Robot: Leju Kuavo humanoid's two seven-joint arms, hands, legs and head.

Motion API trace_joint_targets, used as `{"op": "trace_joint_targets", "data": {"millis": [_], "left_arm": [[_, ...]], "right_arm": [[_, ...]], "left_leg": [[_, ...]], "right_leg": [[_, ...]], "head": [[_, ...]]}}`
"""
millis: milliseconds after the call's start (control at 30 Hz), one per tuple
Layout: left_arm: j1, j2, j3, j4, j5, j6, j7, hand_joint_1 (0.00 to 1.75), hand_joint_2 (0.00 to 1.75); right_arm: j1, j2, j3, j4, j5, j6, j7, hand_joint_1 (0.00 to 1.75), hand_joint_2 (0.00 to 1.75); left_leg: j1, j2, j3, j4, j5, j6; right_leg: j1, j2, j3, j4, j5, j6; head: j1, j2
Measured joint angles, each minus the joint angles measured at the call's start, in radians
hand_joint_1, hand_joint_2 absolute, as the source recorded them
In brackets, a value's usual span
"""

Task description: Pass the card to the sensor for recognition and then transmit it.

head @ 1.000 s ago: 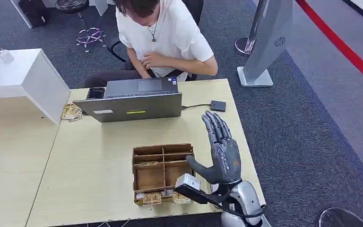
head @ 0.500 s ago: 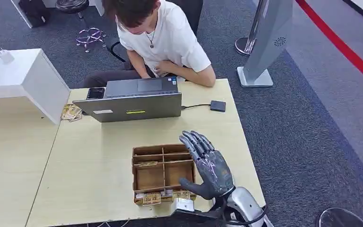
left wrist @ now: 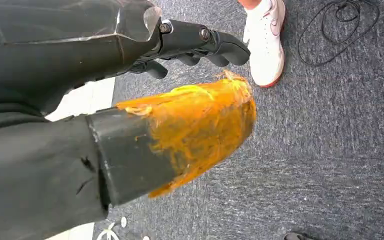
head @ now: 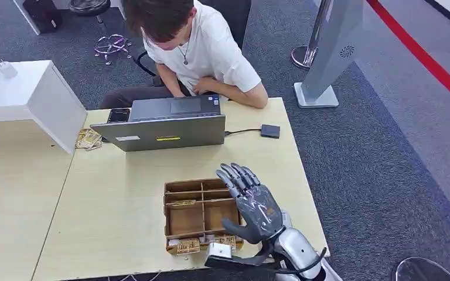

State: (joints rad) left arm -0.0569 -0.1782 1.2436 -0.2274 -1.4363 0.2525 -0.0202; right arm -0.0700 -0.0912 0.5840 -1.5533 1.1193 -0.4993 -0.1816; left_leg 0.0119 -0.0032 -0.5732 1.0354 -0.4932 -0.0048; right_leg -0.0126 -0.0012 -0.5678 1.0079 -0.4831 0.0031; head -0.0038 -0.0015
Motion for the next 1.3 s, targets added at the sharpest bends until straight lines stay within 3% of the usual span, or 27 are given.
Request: {"op": "trace_joint_targets", "data": {"millis": [167, 367, 433, 500, 667, 733, 1100, 1300], "left_arm": [[0.0, 0.0, 0.0, 0.0, 0.0, -0.001, -0.001, 0.0, 0.0], [0.0, 0.0, 0.0, 0.0, -0.001, -0.001, -0.001, 0.0, 0.0], [0.0, 0.0, 0.0, 0.0, -0.001, -0.001, -0.001, 0.0, 0.0], [0.0, 0.001, 0.0, 0.0, -0.001, -0.001, -0.001, 0.0, 0.0], [0.0, 0.001, 0.0, 0.0, -0.001, -0.001, -0.001, 0.0, 0.0], [0.0, 0.001, 0.0, 0.0, -0.001, -0.001, -0.001, 0.0, 0.0], [0.0, 0.001, 0.0, 0.0, -0.002, -0.001, -0.001, 0.0, 0.0], [0.0, 0.001, 0.0, 0.0, -0.002, -0.001, -0.001, 0.0, 0.0]], "right_arm": [[-0.021, 0.0, 0.006, 0.028, 0.018, -0.001, 0.018, 0.0, 1.75], [-0.035, 0.0, 0.01, 0.055, 0.026, -0.001, 0.033, 0.14, 1.75], [-0.039, 0.0, 0.013, 0.064, 0.029, -0.002, 0.035, 0.3, 1.75], [-0.044, 0.0, 0.014, 0.071, 0.032, -0.002, 0.035, 0.31, 1.75], [-0.047, 0.0, 0.016, 0.079, 0.036, -0.002, 0.038, 0.75, 1.75], [-0.048, 0.0, 0.016, 0.082, 0.038, -0.002, 0.039, 0.8, 1.75], [-0.052, 0.0, 0.023, 0.084, 0.056, 0.002, 0.055, 0.8, 1.75], [-0.058, 0.0, 0.029, 0.092, 0.071, 0.008, 0.065, 0.7, 1.75]], "left_leg": [[0.0, 0.0, 0.0, 0.0, 0.0, 0.0], [0.0, 0.0, 0.0, 0.0, 0.0, 0.0], [0.0, 0.0, 0.0, 0.0, 0.0, 0.0], [0.0, 0.0, 0.0, 0.0, 0.0, 0.0], [0.0, 0.0, 0.0, 0.0, 0.0, 0.0], [0.0, 0.0, 0.0, 0.0, 0.0, 0.0], [0.0, 0.0, 0.0, 0.0, 0.0, 0.0], [0.0, 0.0, 0.0, 0.0, 0.0, 0.0]], "right_leg": [[0.0, 0.0, 0.0, 0.0, 0.0, 0.0], [0.0, 0.0, 0.0, 0.0, 0.0, 0.0], [0.0, 0.0, 0.0, 0.0, 0.0, 0.0], [0.0, 0.0, 0.0, 0.0, 0.0, 0.0], [0.0, 0.0, 0.0, 0.0, 0.0, 0.0], [0.0, 0.0, 0.0, 0.0, 0.0, 0.0], [0.0, 0.0, 0.0, 0.0, 0.0, 0.0], [0.0, 0.0, 0.0, 0.0, 0.0, 0.0]], "head": [[0.0, 0.0], [0.0, 0.0], [0.0, 0.0], [0.0, 0.0], [0.0, 0.0], [0.0, 0.0], [0.0, 0.0], [0.0, 0.0]]}}
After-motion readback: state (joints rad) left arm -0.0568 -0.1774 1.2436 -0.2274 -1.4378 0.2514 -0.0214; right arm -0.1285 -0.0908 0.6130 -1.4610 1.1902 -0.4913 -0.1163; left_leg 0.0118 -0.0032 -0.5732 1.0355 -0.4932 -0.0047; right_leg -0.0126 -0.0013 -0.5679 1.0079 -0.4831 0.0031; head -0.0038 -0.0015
